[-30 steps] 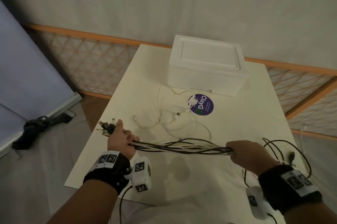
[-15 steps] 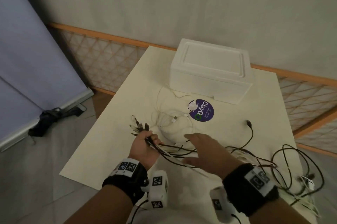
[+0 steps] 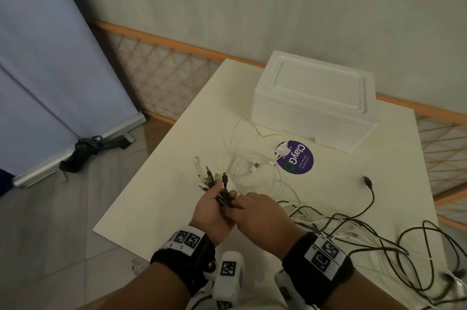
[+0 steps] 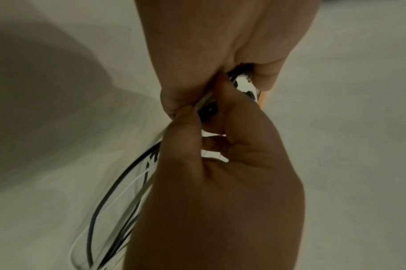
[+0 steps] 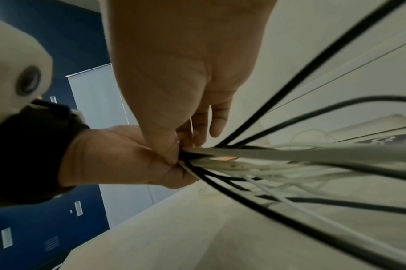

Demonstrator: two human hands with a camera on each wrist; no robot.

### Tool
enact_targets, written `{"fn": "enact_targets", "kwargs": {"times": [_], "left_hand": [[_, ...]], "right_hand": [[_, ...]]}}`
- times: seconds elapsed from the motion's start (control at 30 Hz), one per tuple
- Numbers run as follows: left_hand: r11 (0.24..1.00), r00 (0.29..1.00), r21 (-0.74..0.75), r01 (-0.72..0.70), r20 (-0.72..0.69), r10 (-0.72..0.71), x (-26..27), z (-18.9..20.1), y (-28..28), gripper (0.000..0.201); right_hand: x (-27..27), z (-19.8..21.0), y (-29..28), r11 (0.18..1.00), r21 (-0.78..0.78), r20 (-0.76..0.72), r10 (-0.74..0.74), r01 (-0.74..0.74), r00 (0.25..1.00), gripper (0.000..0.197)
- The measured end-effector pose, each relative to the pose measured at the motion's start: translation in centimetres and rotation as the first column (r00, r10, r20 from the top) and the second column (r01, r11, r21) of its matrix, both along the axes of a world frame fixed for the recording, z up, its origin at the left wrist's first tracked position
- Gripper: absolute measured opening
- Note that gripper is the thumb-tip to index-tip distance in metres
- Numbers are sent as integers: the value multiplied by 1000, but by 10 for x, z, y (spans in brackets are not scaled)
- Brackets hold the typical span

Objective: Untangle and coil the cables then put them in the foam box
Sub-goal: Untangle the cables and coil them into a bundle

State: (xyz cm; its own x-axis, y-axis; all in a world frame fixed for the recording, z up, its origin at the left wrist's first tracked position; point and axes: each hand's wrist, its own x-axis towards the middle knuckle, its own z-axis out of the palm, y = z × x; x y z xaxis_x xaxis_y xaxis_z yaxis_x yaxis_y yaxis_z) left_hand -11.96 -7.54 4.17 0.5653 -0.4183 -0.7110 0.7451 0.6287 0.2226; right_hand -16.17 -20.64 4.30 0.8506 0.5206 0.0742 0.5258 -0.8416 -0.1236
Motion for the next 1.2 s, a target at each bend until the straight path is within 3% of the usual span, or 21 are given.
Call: {"fn": "enact_targets", "kwargs": {"times": [0.13,0.3,0.37,0.53,0.63,0.7,0.8,0.93,1.07,1.13,1.2], "left_hand": [[1000,1000,-17,1,-7,-2,5,-6,1,32],[1000,1000,-16,-7,28,8,6,-6,1,36],[999,999,-33,-20,28,20,3,-3,0,34],[997,994,-63,42,108,-35,0,-3,-1,55],[993,982,-47,109,162,-100,-1,1,-2,36],[994,982,-17,104,160,-100,-2,-2,-4,30],[998,986,-5,69,154,-67,-4,-6,-6,39],[996,979,-13,85,187,-82,-8,-8,-4,14],[987,953,88,134,260,-153,-12,-15,-2,29],[972,971,212,99,193,-141,-13,-17,-2,29],[957,993,284,59,77,-84,-14,-22,0,35]], "right_hand": [[1,-3,0,998,50,-8,-29,29,1000,33],[3,-6,-5,922,342,-107,-154,182,982,23],[3,-5,-9,909,364,-134,-162,201,978,23],[3,-3,-12,914,356,-87,-172,191,981,22],[1,2,-12,918,341,-68,-189,201,980,16],[-1,6,-13,897,339,-138,-251,284,958,18],[-2,6,-15,875,309,-299,-284,374,911,29],[-1,5,-15,841,330,-392,-290,428,873,25],[-3,2,-18,813,373,-446,-265,446,855,14],[-4,-4,-26,846,261,-439,-325,465,838,19],[-7,-13,-40,876,29,-448,-418,481,790,24]]}}
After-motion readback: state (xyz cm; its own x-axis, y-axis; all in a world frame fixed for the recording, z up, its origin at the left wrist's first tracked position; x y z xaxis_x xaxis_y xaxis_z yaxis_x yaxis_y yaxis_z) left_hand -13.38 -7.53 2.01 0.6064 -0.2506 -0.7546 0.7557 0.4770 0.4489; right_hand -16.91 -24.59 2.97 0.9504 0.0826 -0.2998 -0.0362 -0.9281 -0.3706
